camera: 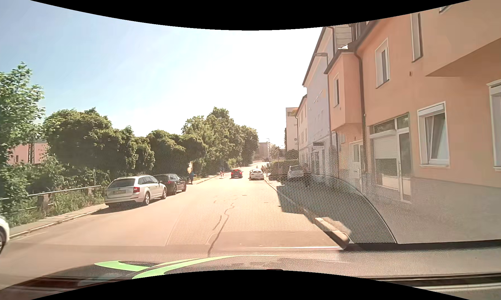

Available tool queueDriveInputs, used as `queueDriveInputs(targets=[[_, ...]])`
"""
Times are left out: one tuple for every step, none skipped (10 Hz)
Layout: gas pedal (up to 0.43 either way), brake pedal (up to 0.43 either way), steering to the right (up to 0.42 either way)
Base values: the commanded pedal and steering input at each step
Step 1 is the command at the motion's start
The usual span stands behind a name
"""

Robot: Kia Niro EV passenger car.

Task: Follow the waypoints while adhering to traffic rules and regulations

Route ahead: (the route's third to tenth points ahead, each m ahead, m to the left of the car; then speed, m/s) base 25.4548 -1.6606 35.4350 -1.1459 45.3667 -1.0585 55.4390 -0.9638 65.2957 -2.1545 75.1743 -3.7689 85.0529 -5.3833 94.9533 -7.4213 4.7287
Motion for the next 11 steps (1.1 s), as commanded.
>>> queueDriveInputs(targets=[[0.000,0.000,0.005],[0.000,0.000,0.004],[0.000,0.024,0.004],[0.000,0.037,0.005],[0.000,0.049,0.004],[0.000,0.067,0.003],[0.000,0.085,0.003],[0.000,0.091,0.003],[0.000,0.098,0.003],[0.000,0.098,0.003],[0.000,0.104,0.003]])
